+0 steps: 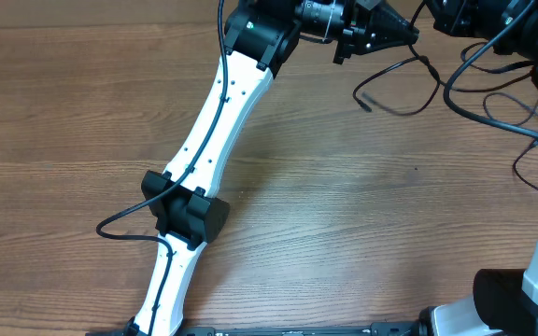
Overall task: Untangle cables
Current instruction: 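Bring both grippers back to top center, cable hanging between them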
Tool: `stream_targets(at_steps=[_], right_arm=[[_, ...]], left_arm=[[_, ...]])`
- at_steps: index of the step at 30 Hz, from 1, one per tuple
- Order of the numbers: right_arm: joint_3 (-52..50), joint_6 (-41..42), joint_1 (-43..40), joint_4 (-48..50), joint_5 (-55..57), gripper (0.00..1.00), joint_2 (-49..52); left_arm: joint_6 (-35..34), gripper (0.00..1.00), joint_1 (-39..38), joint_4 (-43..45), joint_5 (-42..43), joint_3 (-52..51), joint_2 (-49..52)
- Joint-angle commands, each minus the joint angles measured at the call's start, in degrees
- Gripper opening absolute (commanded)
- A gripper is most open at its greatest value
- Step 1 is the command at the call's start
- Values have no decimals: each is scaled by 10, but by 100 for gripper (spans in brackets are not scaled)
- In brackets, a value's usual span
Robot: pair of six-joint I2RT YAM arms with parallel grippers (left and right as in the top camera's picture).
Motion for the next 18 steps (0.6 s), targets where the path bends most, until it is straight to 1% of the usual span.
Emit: stream_targets(at_steps=[1,3,5,6,7,9,10,11,13,15,16,18], right_arm=[[1,-4,-1,3,-3,4,1],[1,-5,-1,1,5,4,1],[1,-6,-1,-1,28,5,1],[1,-5,-1,-2,38,9,1],[1,-6,-1,-2,54,22,1],[1,-8,-1,-1,95,58,2],[1,-17,-1,0,135,75,2],[1,-23,-1,0,177,85,3],[1,-23,-2,-1,280,98,8],[1,-23,-7,-4,355,100,14],[1,-23,-12,-8,369,100,18],[1,-21,-25,-22,356,100,27]], left_arm=[[-26,4,3,1,-16,6,-4],[-51,5,3,-1,-44,6,-4],[-62,5,9,-6,-60,6,-4],[-65,5,12,-7,-59,6,-4],[-71,5,17,-9,-59,6,-5],[-74,5,26,-16,-59,6,-8],[-75,5,31,-21,-59,6,-9],[-75,5,35,-24,-56,6,-10],[-78,5,42,-29,-55,7,-12],[-79,5,49,-31,-55,7,-15],[-81,5,51,-31,-55,7,-15],[-81,5,56,-31,-56,7,-17]])
